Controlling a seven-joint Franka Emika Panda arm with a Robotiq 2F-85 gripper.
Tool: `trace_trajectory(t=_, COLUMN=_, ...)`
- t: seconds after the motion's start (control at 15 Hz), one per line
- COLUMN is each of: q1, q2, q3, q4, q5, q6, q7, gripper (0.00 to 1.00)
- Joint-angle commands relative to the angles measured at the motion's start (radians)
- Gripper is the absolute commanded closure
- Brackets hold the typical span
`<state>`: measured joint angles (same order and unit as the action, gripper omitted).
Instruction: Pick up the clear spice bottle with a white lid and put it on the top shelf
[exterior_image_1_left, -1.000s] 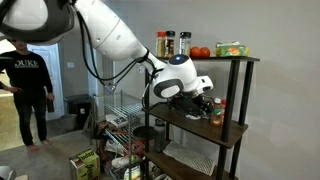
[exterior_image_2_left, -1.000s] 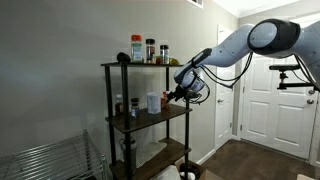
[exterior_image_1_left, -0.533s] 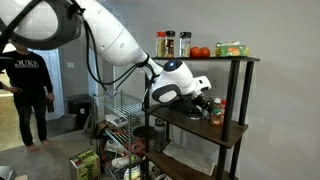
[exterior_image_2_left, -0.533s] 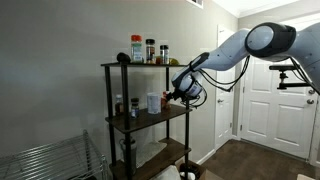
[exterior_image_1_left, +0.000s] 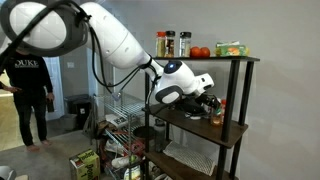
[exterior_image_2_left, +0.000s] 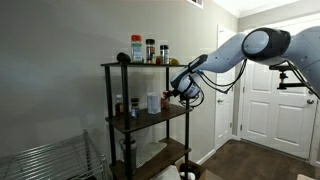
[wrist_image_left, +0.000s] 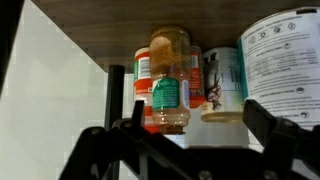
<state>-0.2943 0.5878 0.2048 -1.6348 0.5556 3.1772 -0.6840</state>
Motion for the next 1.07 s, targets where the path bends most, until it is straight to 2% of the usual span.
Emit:
trace_trajectory(t=0.0, q1=0.046, q2=0.036, q3=-0.066, q4=0.056, q5=-0.011, q6=0.004, q7=0.031, gripper=0.0)
trace_trajectory(t=0.8, q1=0.267, q2=0.14, q3=-0.349, q4=0.205, q5=-0.005, q6=-0.092, q7=0.186, gripper=0.0)
trace_trajectory(t=0.87, q1=0.221, q2=0.138, q3=-0.308, q4=0.2, q5=-0.175, q6=-0.087, q7=0.335, gripper=0.0)
trace_trajectory(t=1.0, q1=0.221, q2=0.151, q3=-0.317, q4=0.236, q5=-0.265, q6=-0.114, q7=0.436, gripper=0.0)
